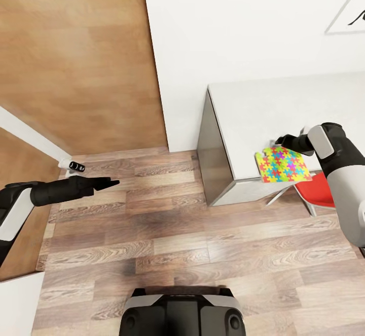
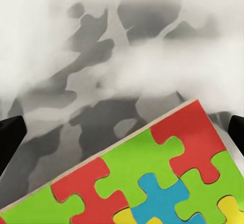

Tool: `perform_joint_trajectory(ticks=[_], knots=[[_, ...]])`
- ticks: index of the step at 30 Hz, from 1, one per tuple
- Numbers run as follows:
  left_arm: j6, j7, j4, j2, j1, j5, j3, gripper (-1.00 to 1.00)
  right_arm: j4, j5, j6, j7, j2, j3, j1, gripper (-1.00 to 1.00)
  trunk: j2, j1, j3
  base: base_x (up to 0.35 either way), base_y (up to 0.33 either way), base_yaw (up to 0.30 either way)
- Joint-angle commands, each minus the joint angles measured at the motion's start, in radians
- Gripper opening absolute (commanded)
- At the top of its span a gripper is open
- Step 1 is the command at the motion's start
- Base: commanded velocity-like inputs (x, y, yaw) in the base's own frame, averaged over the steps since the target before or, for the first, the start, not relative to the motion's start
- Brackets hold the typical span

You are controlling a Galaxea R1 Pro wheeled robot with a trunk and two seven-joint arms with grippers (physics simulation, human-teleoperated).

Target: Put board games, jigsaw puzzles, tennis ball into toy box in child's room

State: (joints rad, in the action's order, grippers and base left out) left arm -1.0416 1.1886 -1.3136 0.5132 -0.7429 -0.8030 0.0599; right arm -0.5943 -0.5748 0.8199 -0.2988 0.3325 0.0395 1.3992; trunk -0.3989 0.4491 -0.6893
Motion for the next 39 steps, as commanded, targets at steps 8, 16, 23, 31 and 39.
perform_joint_trajectory(ticks=[8,16,23,31,39], knots=[[-0.006,0.002,0.001,0.001,-0.002,-0.002,0.002,1.00,0.036,-0.030,0.000,-0.006,0.000,0.004,-0.001,1.00,-0.001,0.001,-0.001,-0.033,0.000,0.000],[-0.005,0.002,0.001,0.000,-0.001,-0.002,0.002,1.00,0.036,-0.030,-0.001,-0.006,0.000,0.000,-0.011,1.00,-0.001,0.001,-0.001,-0.051,0.000,0.000],[-0.006,0.002,0.001,0.001,-0.001,-0.002,0.001,1.00,0.036,-0.030,-0.003,-0.006,0.000,0.000,-0.011,1.00,-0.001,0.001,-0.001,-0.013,0.000,0.000],[-0.006,0.002,0.001,0.001,-0.002,-0.002,0.001,1.00,0.036,-0.030,-0.005,-0.007,0.000,0.000,-0.011,1.00,-0.001,0.001,-0.001,-0.101,0.000,0.000],[-0.006,0.002,0.001,0.001,-0.002,-0.002,0.001,1.00,0.036,-0.030,-0.006,-0.007,0.000,0.000,-0.011,1.00,-0.001,0.001,-0.001,-0.005,0.000,0.000]])
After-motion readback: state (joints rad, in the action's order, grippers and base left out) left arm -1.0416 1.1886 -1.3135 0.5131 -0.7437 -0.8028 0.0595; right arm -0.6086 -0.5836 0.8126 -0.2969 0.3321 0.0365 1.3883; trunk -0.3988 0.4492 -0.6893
